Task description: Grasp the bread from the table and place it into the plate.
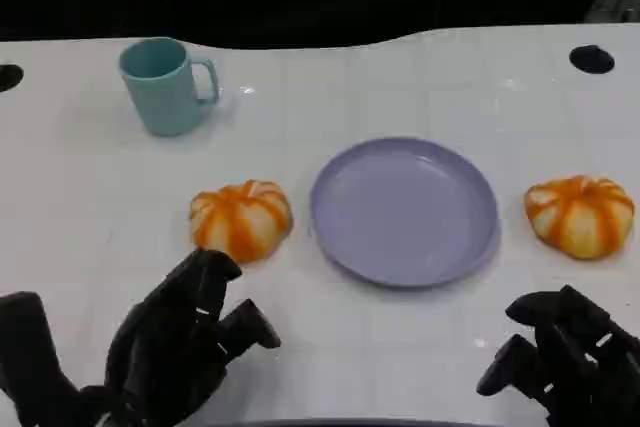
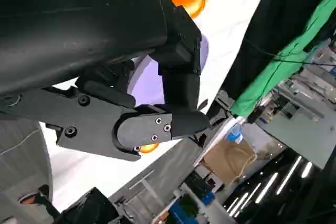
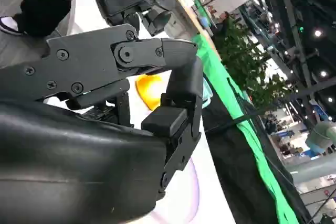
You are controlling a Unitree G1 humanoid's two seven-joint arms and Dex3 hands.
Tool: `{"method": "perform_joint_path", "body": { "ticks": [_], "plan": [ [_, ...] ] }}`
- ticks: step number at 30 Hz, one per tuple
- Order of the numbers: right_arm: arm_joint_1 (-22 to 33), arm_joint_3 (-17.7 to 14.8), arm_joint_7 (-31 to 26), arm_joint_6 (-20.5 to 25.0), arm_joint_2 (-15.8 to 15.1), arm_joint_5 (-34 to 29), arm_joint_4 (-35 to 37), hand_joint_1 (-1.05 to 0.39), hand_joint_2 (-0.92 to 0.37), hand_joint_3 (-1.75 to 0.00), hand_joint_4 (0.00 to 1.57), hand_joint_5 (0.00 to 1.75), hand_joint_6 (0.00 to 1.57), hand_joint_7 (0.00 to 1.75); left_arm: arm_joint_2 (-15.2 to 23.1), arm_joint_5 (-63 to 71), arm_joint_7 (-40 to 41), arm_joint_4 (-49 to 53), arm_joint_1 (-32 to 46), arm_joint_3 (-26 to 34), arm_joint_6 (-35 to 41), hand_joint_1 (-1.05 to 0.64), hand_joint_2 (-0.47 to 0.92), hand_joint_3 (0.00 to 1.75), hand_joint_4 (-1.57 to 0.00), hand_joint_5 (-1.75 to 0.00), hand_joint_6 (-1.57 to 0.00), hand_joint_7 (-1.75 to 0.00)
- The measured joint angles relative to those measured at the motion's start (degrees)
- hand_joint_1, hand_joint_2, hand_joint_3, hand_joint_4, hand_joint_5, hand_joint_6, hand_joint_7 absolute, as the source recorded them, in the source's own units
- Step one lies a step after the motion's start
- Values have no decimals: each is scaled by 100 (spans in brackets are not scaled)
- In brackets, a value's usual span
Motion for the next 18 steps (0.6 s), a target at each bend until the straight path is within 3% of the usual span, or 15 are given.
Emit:
{"method": "perform_joint_path", "body": {
  "ticks": [18],
  "plan": [
    [-5, -5, -21, 11, 6, 12, 24, -54, -92, -21, 59, 151, 64, 104, 0, 4, 0, 0, 0, -10, 2, -53, 92, 47, -78, -175, -50, -175]
  ]
}}
